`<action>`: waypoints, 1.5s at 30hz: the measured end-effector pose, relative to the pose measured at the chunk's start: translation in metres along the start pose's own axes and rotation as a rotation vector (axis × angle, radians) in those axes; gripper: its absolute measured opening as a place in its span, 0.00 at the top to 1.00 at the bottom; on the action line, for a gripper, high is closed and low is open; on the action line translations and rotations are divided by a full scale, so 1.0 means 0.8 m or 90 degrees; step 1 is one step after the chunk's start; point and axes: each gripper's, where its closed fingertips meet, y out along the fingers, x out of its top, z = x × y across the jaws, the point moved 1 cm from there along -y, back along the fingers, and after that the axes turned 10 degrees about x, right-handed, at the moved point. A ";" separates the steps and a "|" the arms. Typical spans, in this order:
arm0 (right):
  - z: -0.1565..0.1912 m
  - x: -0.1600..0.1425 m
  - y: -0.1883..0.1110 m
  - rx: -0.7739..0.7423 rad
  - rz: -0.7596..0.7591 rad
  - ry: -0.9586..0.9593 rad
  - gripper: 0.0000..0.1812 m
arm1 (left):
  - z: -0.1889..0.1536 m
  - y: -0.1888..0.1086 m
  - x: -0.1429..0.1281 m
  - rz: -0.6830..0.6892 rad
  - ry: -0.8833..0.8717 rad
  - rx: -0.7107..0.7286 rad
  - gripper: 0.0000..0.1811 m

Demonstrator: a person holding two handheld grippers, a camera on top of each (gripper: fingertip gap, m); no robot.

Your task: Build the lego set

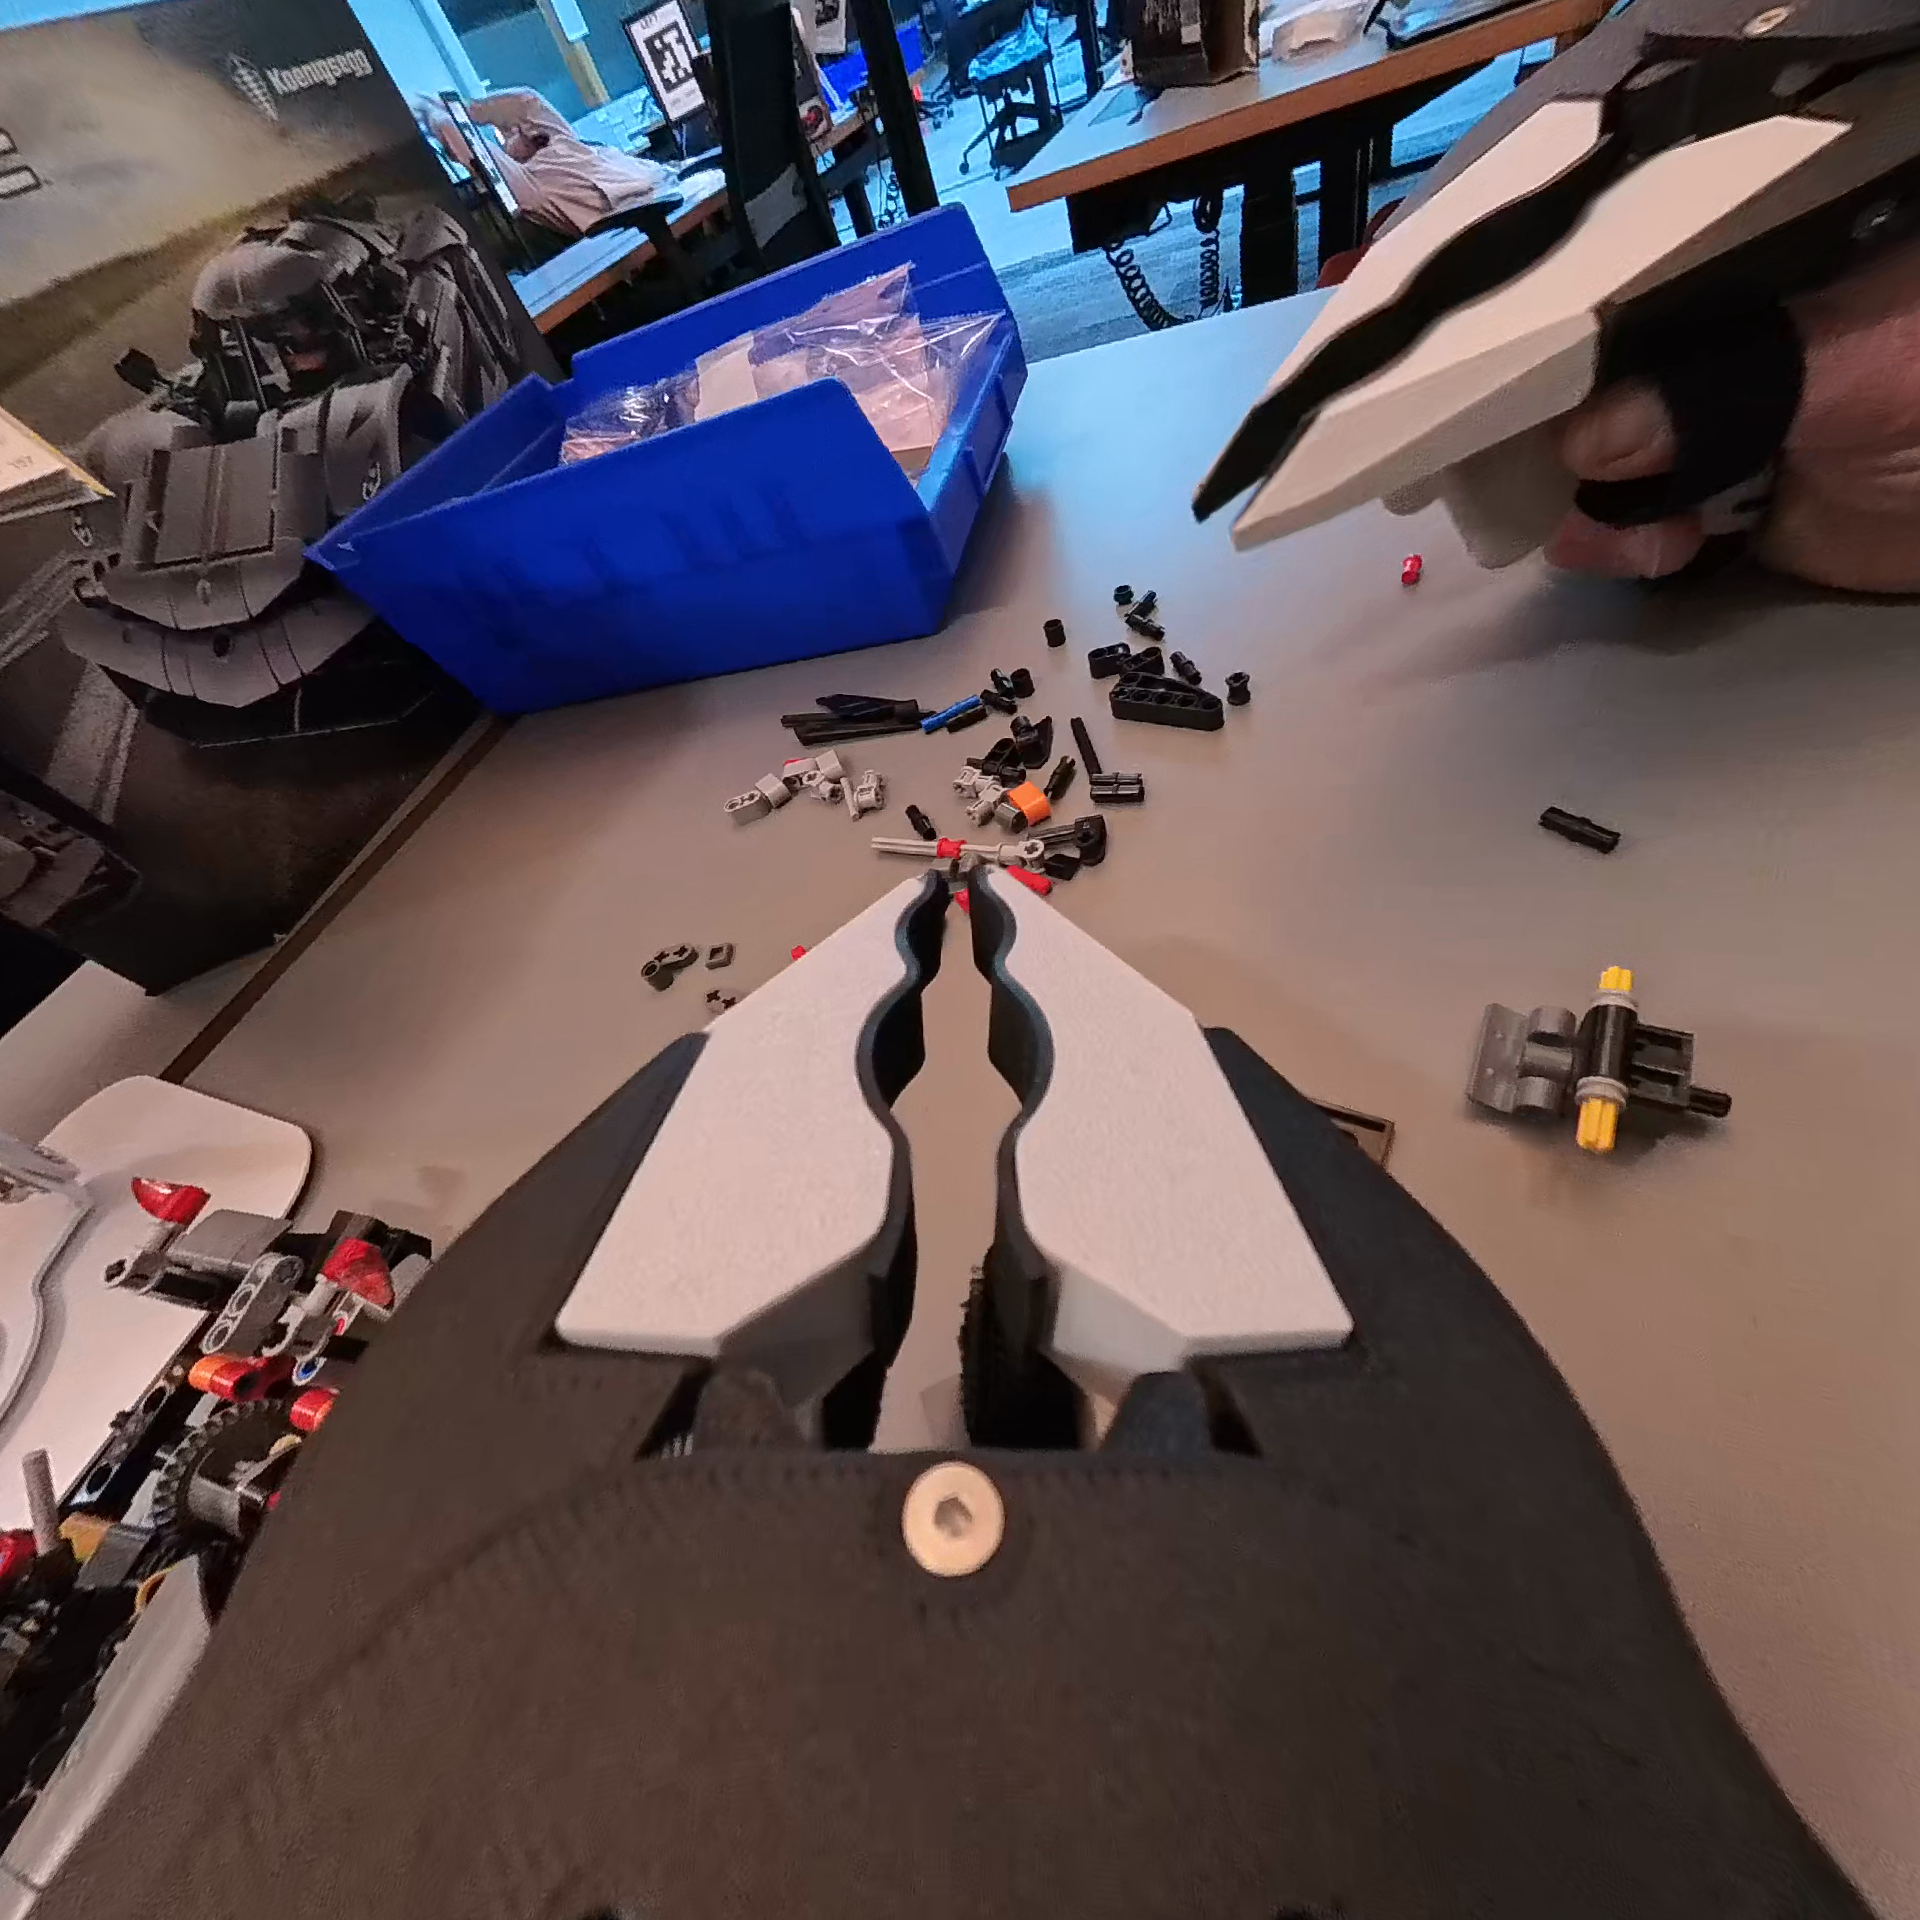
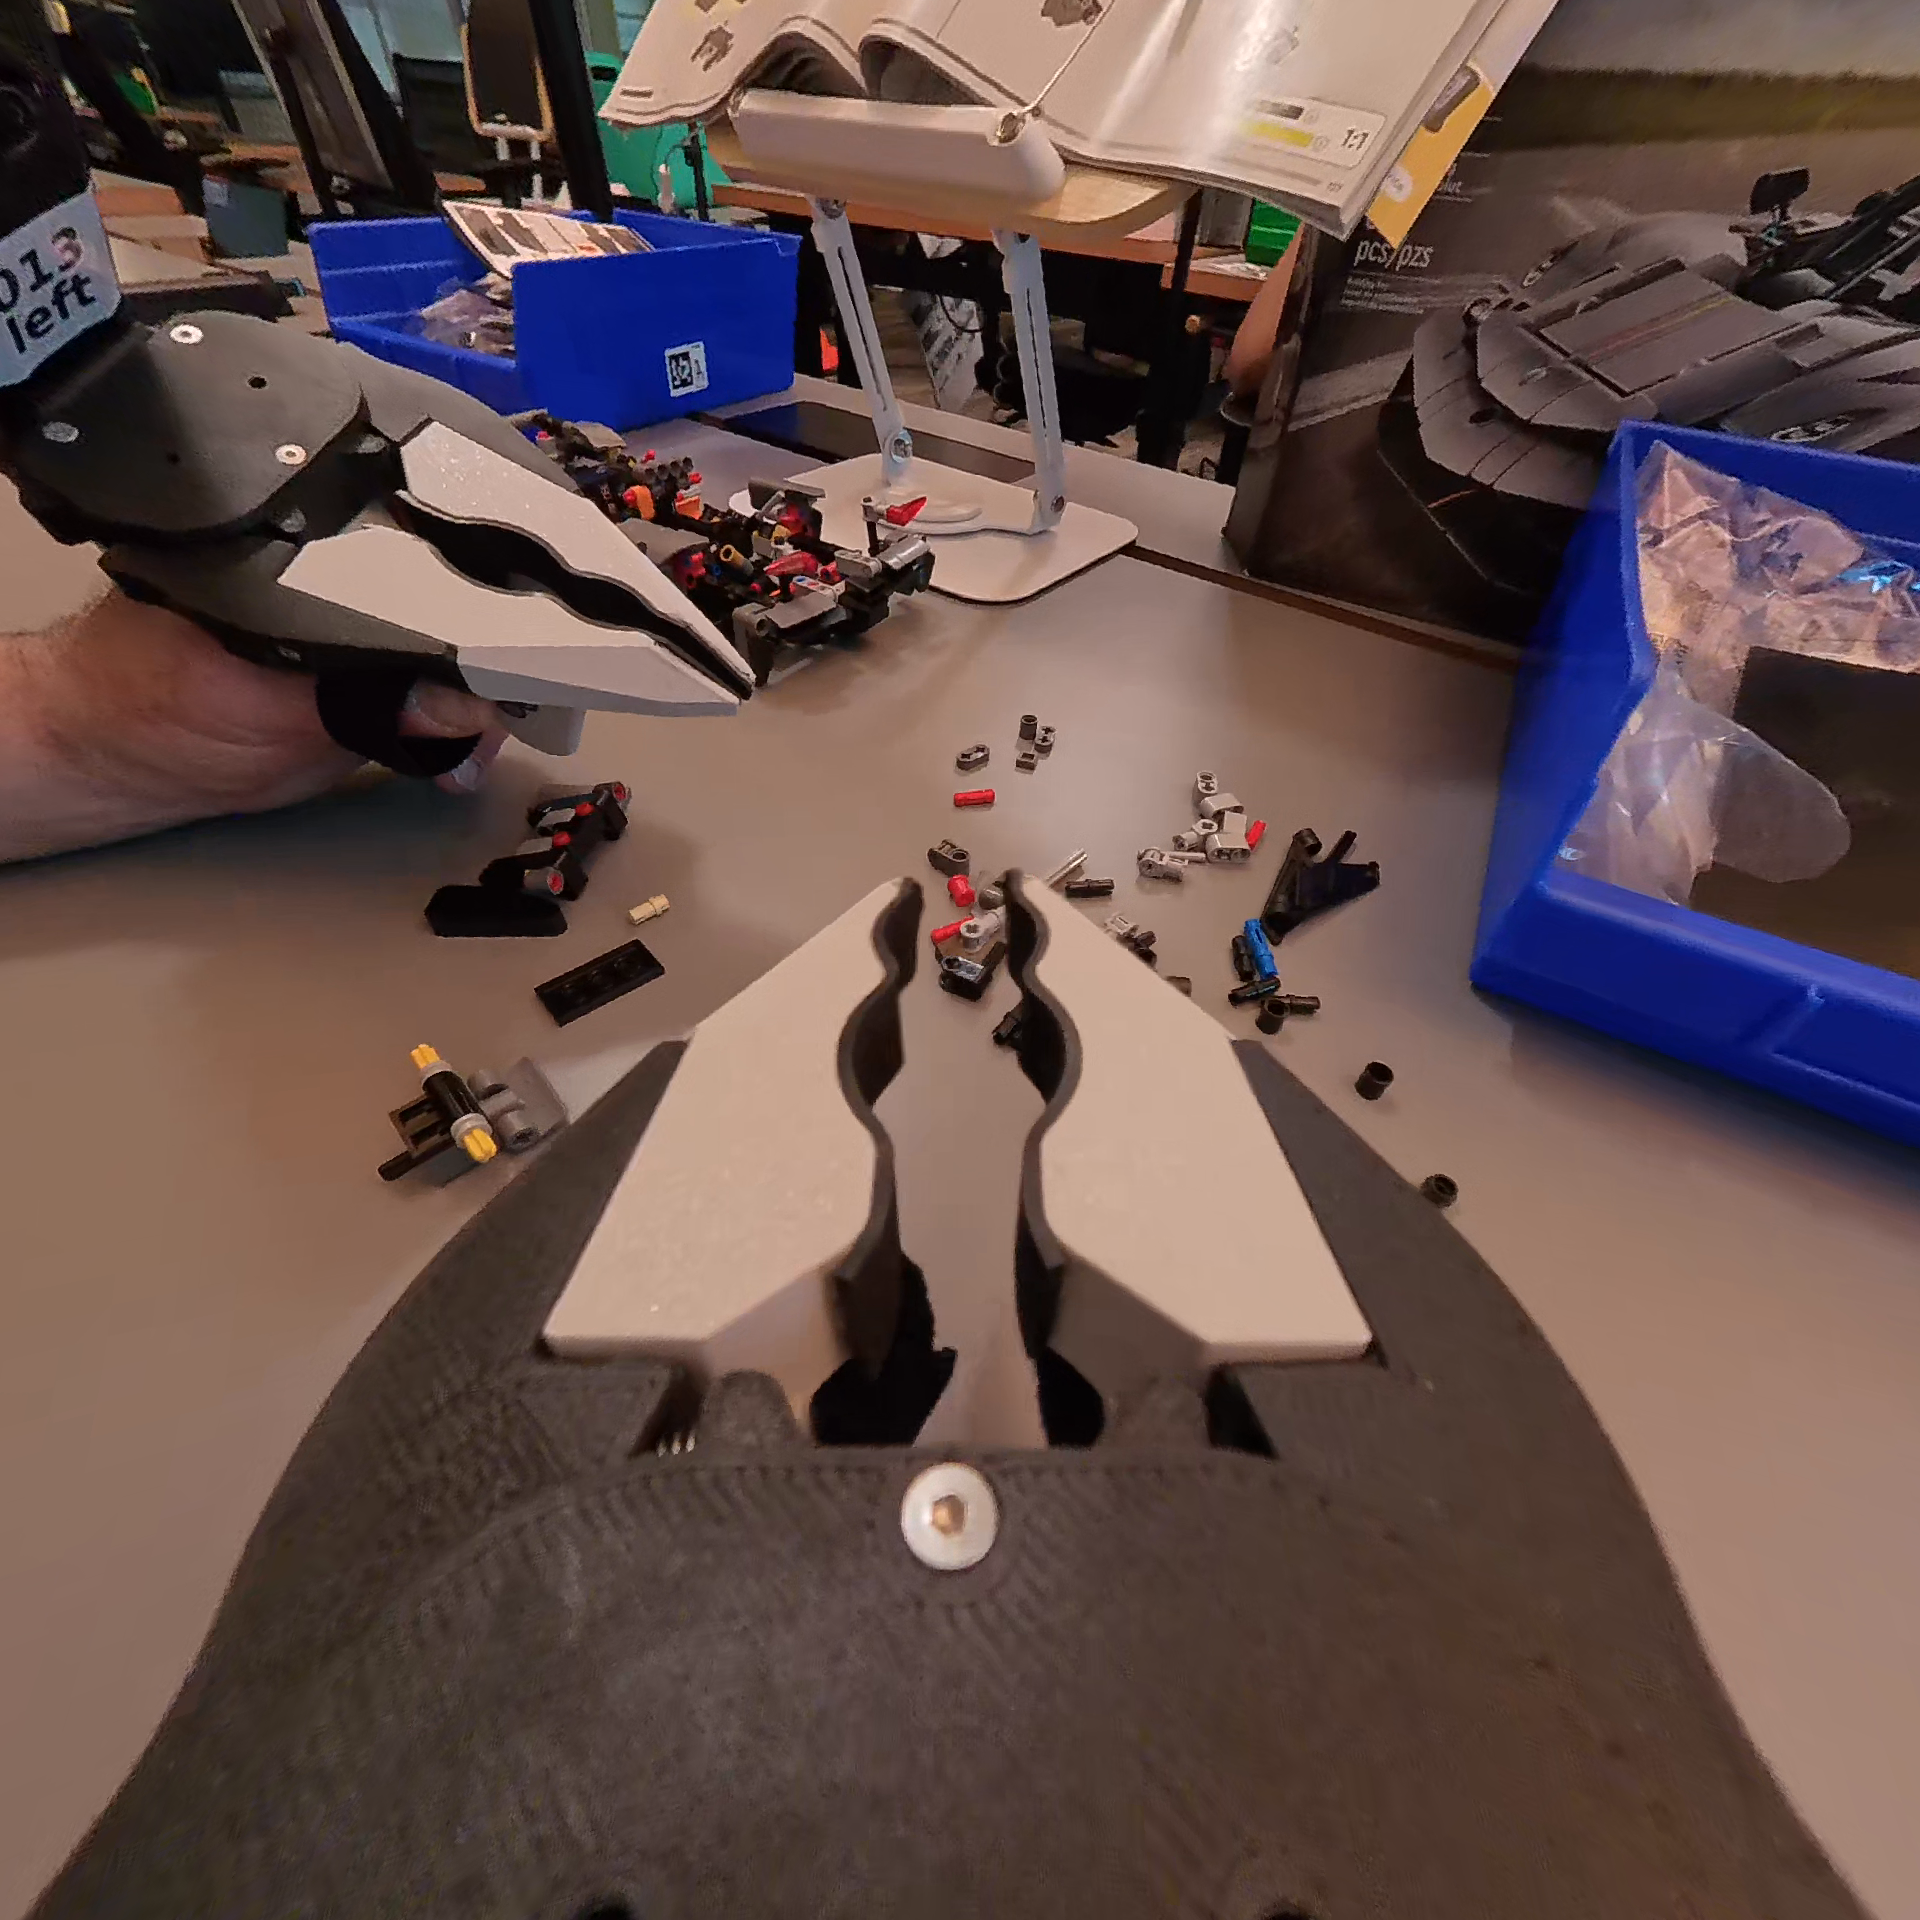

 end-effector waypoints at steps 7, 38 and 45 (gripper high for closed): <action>-0.001 -0.004 0.005 -0.016 0.019 -0.013 0.93 | 0.011 -0.002 0.000 -0.001 -0.013 0.025 0.98; -0.003 -0.020 0.120 0.129 0.323 -0.144 0.83 | 0.019 -0.002 -0.003 0.001 -0.040 0.021 0.96; -0.018 -0.051 0.149 0.166 0.419 -0.152 0.86 | 0.019 -0.003 -0.002 0.000 -0.044 0.016 0.96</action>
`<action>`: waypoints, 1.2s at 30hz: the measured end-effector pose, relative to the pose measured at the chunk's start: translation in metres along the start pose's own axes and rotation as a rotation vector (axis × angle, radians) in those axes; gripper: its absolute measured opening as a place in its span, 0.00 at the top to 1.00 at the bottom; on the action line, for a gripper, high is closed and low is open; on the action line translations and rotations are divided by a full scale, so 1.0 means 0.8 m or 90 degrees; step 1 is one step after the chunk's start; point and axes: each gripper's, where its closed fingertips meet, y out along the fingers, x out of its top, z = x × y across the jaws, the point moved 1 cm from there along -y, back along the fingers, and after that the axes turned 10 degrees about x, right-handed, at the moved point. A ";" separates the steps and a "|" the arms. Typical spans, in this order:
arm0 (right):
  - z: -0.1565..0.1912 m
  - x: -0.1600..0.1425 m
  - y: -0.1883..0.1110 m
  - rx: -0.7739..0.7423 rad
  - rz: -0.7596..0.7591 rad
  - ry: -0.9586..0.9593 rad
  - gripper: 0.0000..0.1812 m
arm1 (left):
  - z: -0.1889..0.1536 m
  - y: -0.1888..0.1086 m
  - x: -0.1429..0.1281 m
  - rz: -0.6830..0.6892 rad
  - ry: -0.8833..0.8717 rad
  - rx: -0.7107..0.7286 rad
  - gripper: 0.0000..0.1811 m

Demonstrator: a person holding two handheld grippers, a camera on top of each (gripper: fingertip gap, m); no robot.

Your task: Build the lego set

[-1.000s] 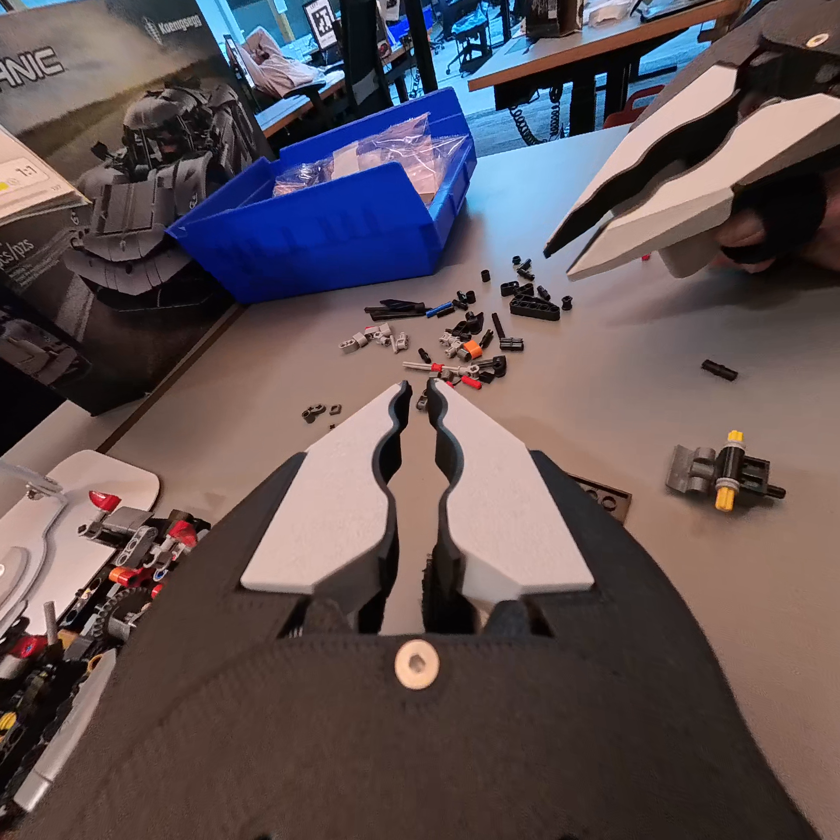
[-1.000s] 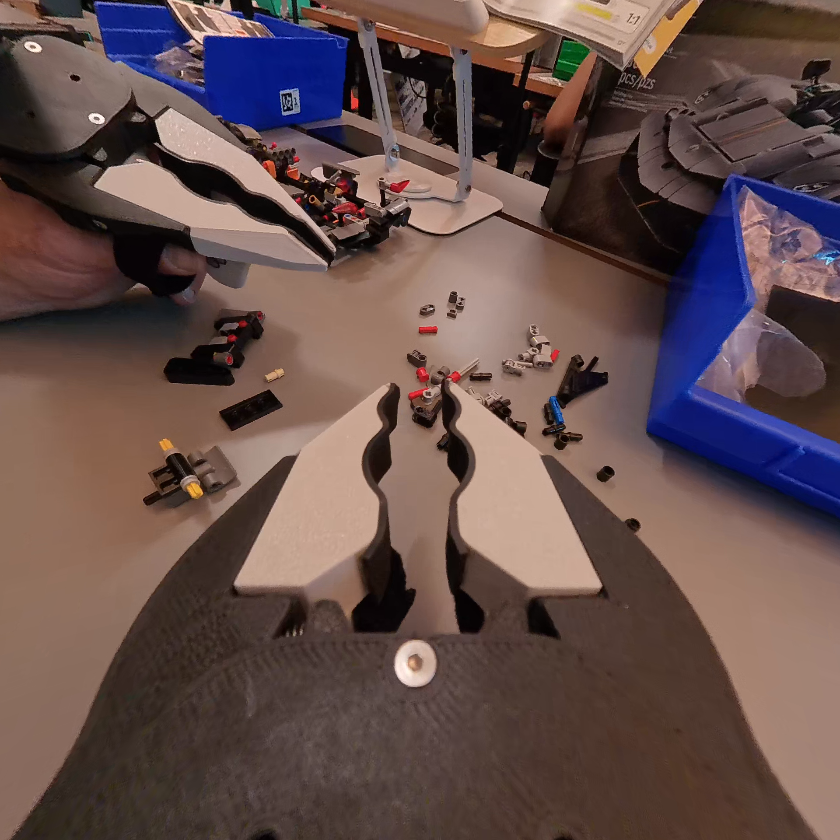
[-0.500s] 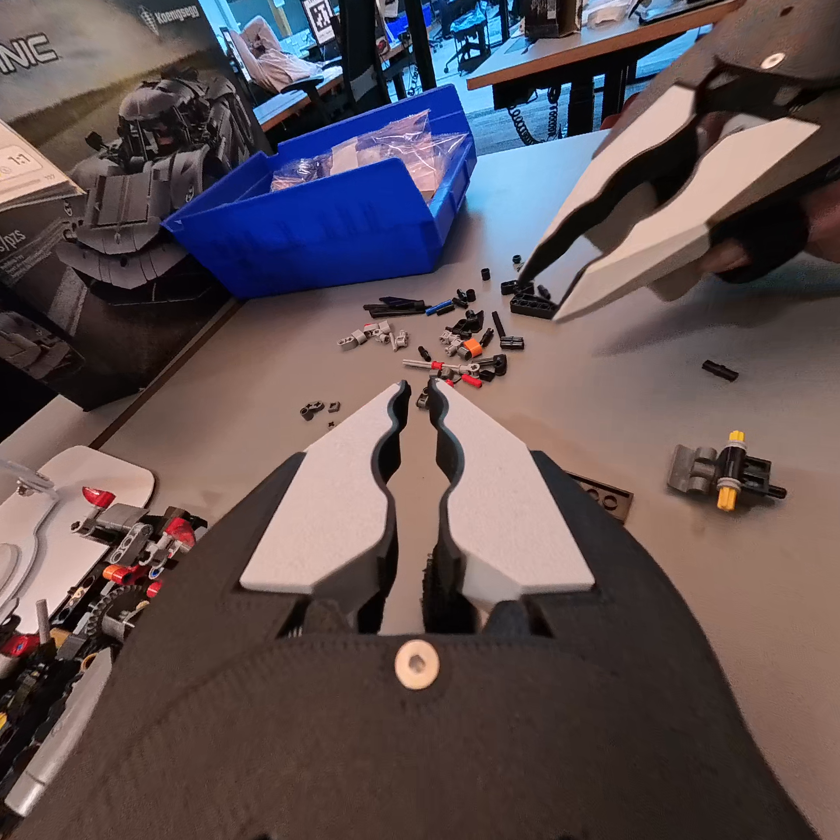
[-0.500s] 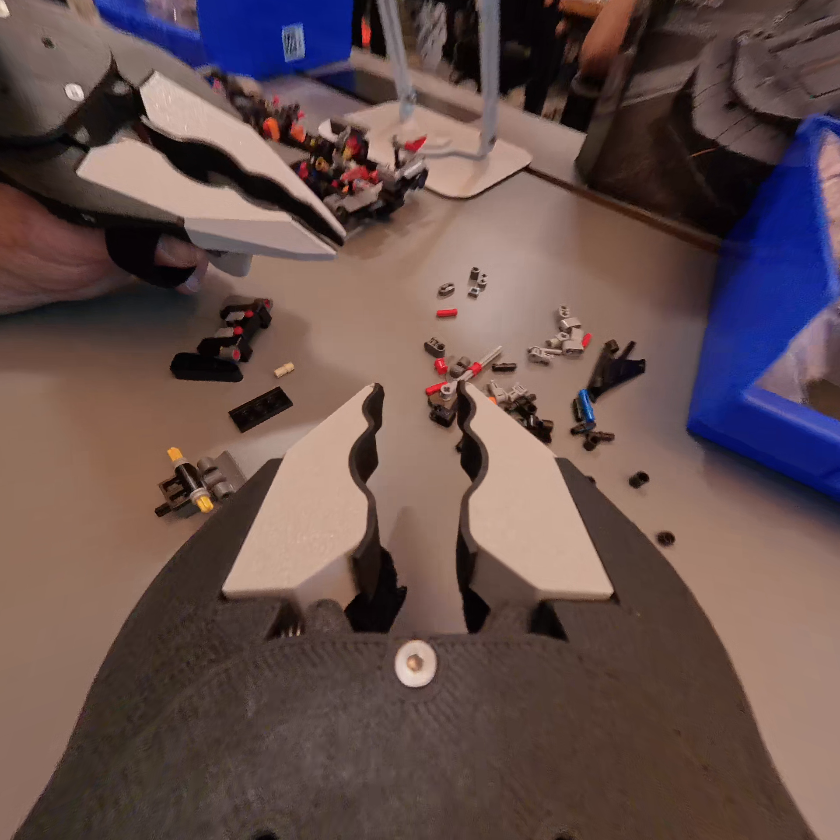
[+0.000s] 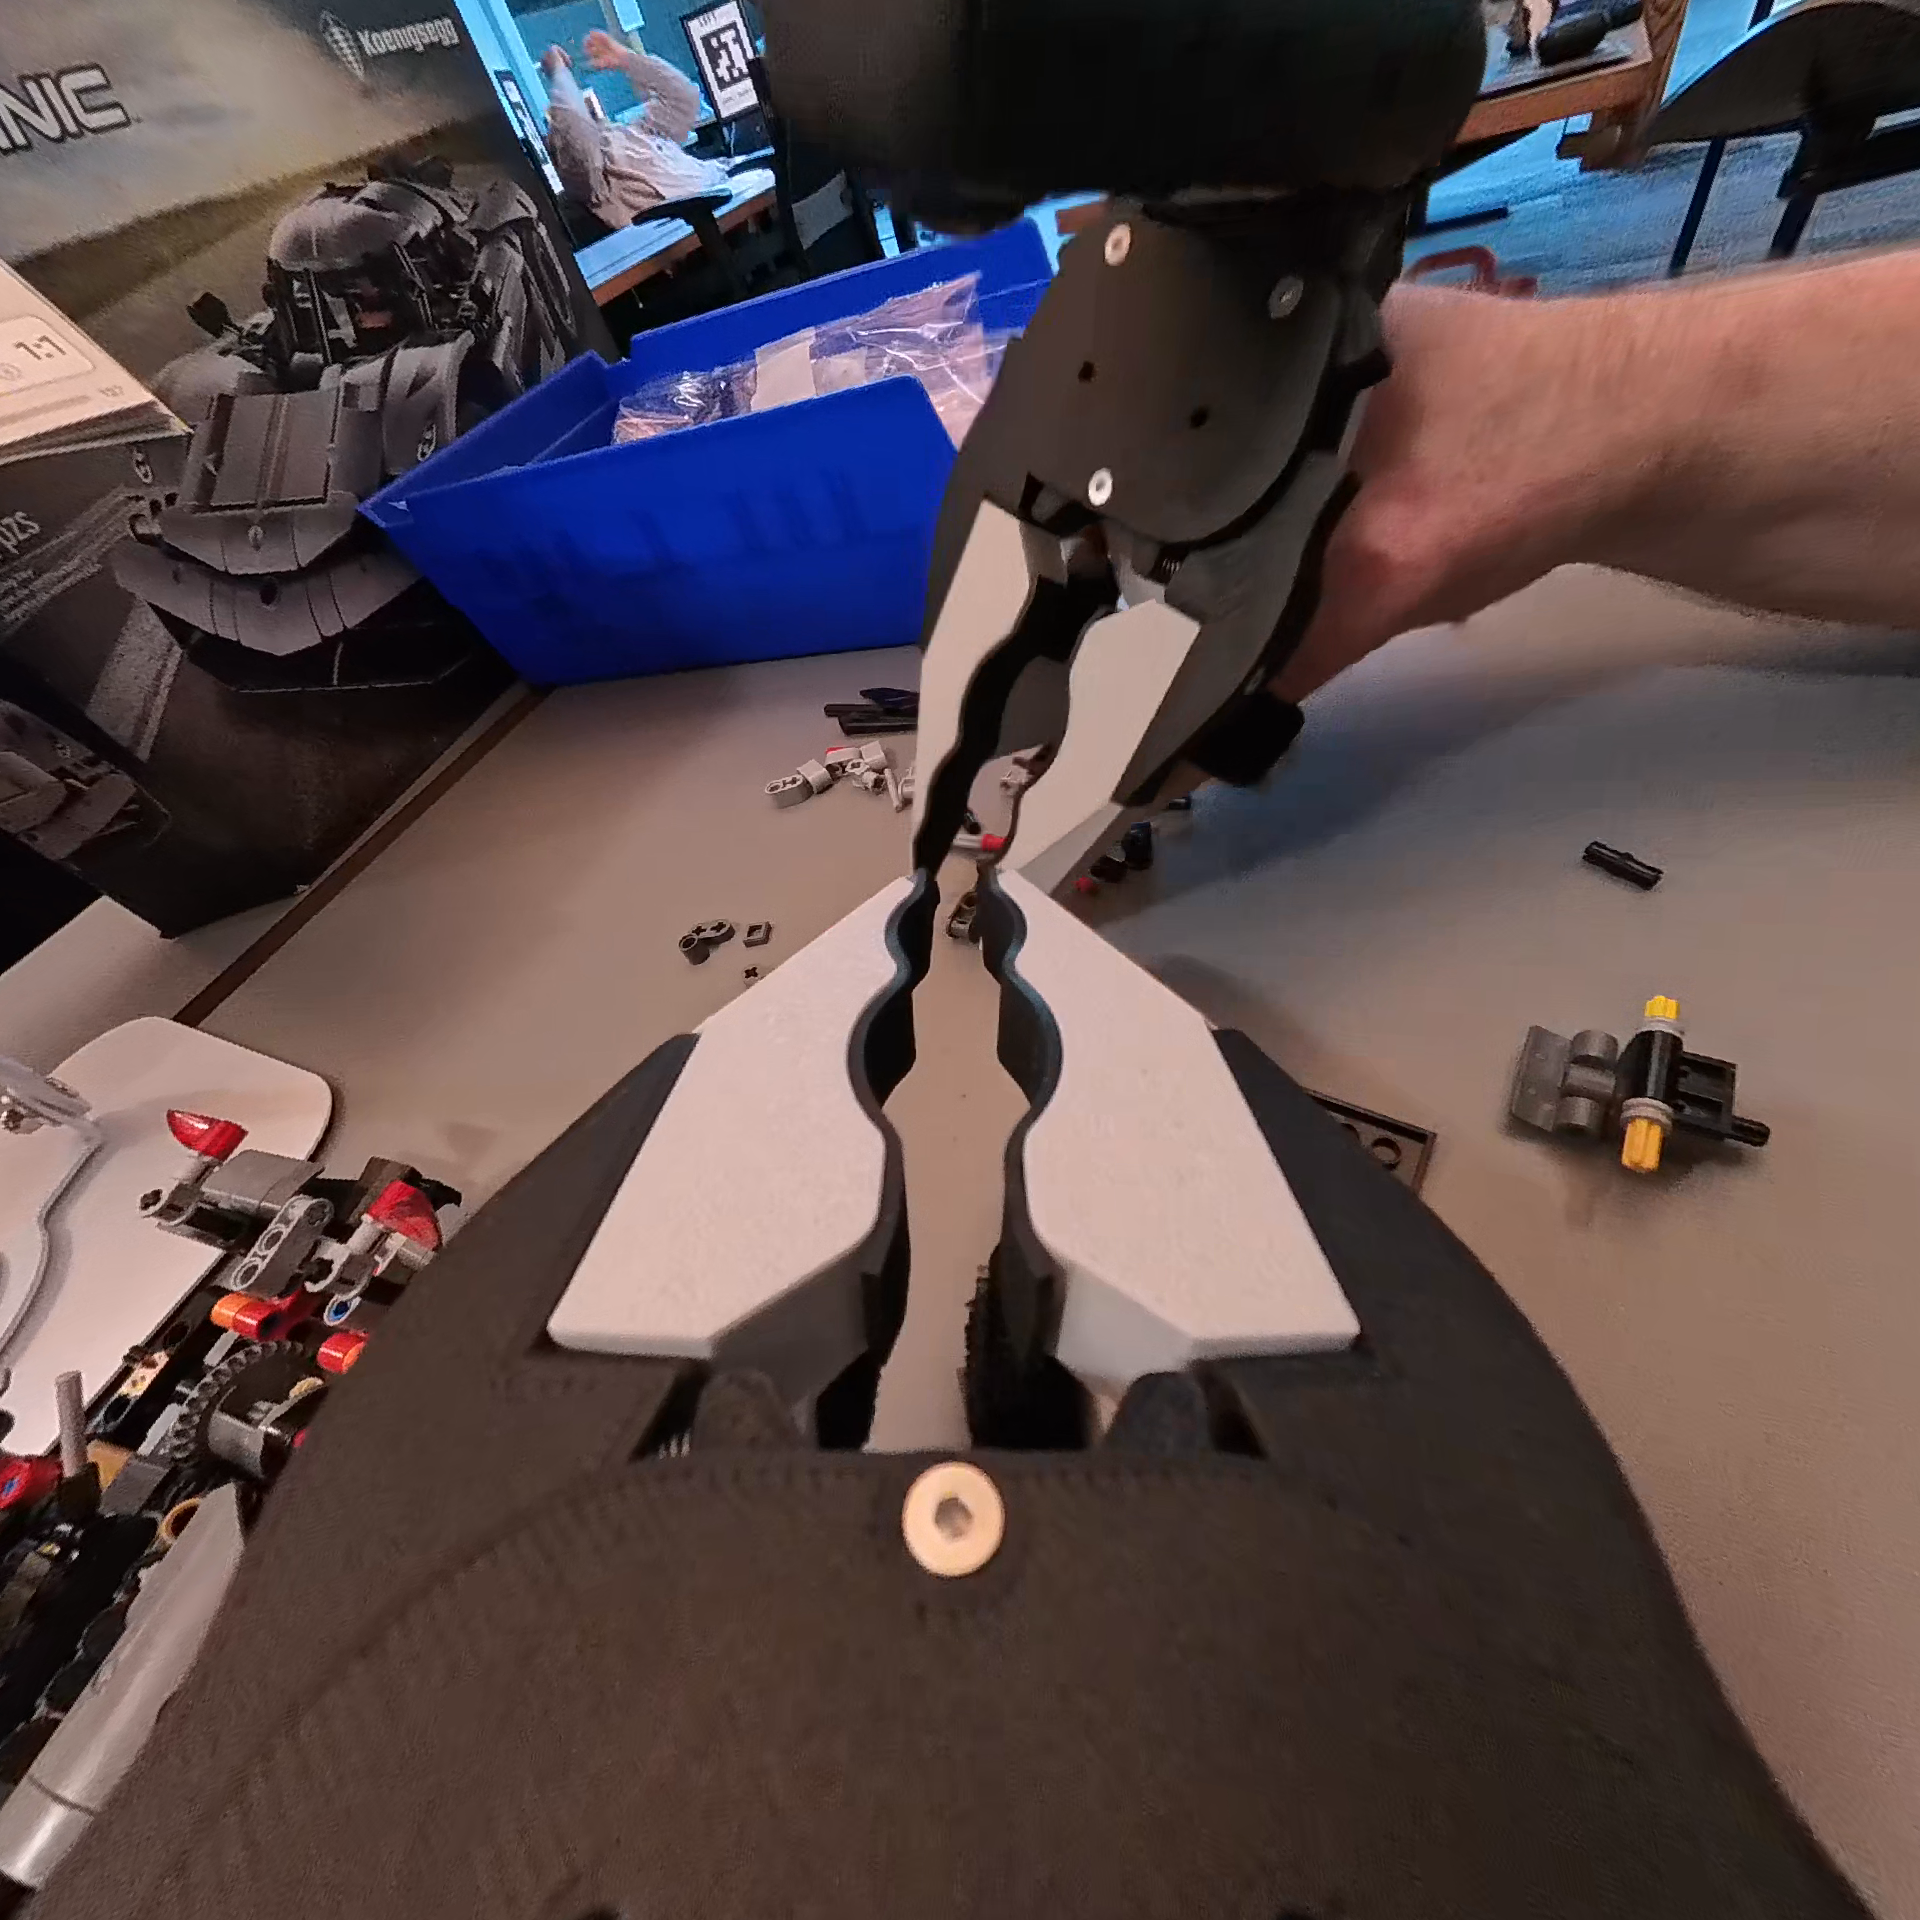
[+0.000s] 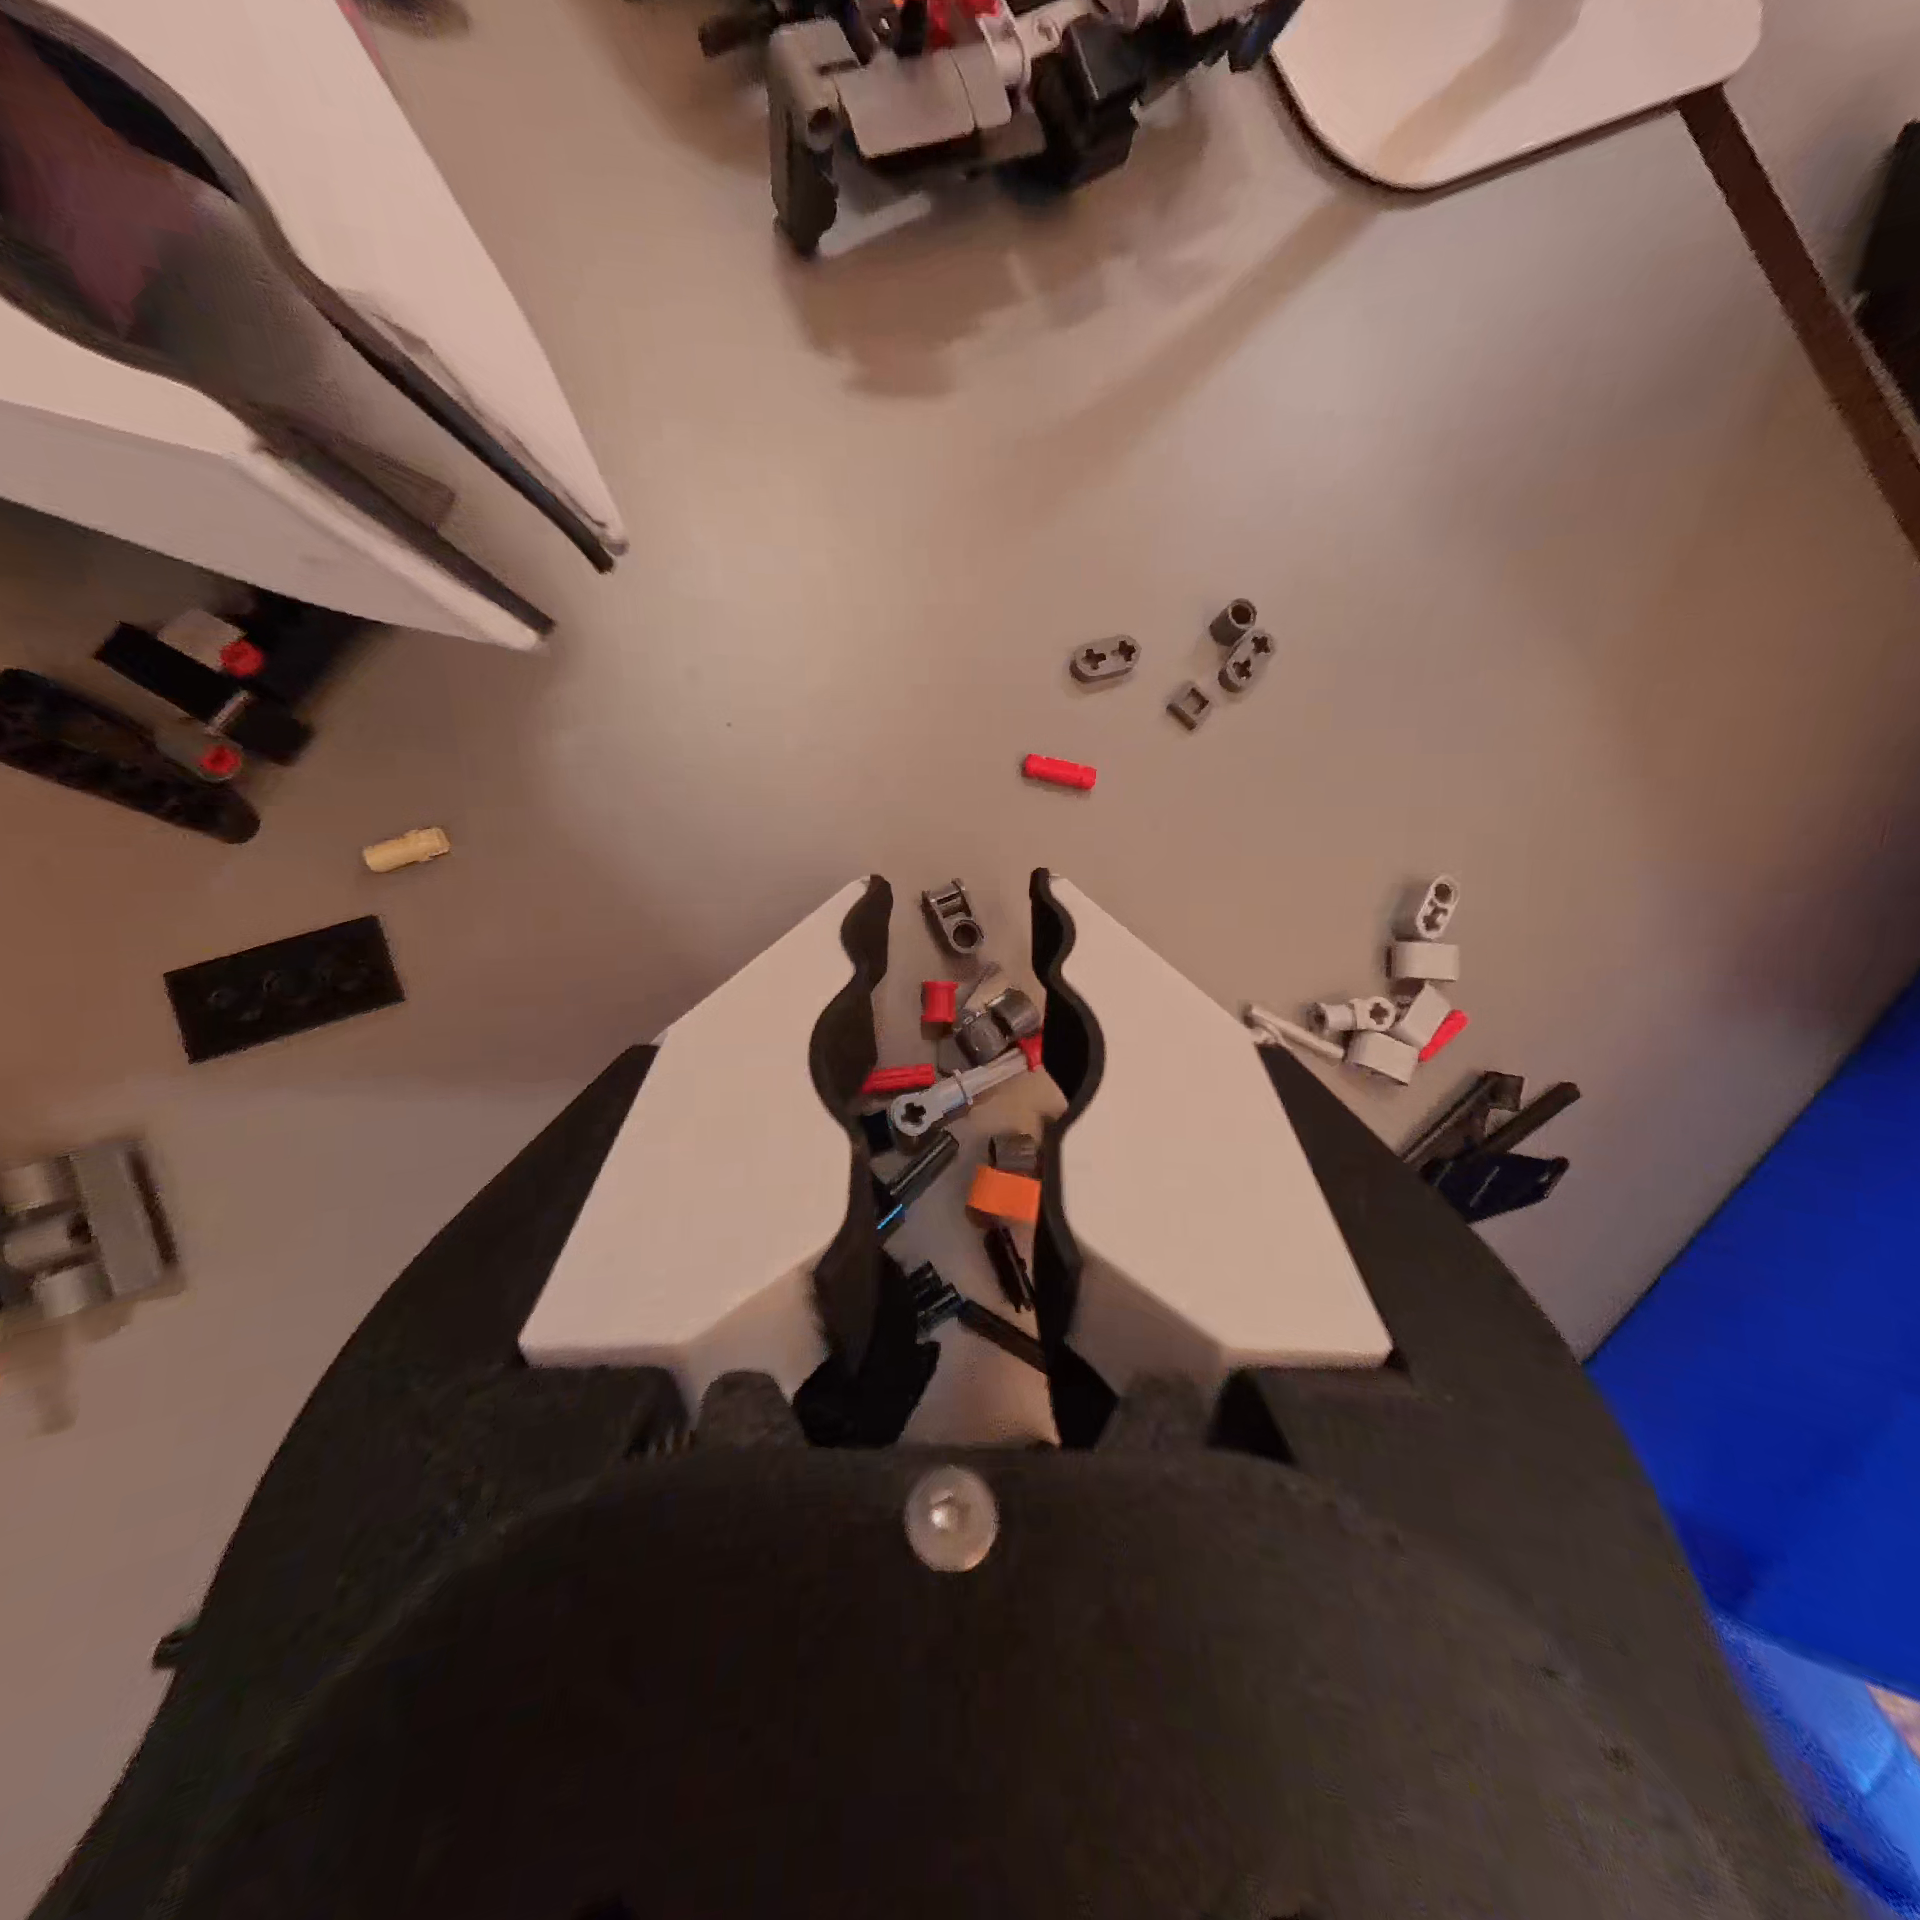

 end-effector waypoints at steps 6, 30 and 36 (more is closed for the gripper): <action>0.008 -0.002 0.007 -0.008 -0.011 -0.025 0.96 | 0.000 0.000 0.000 0.001 0.000 -0.001 0.96; 0.146 -0.079 -0.064 0.016 -0.014 0.110 0.96 | -0.006 0.001 -0.005 0.014 0.027 -0.006 0.96; 0.159 -0.080 -0.064 0.021 -0.019 0.112 0.91 | -0.009 0.001 -0.006 0.017 0.033 -0.013 0.95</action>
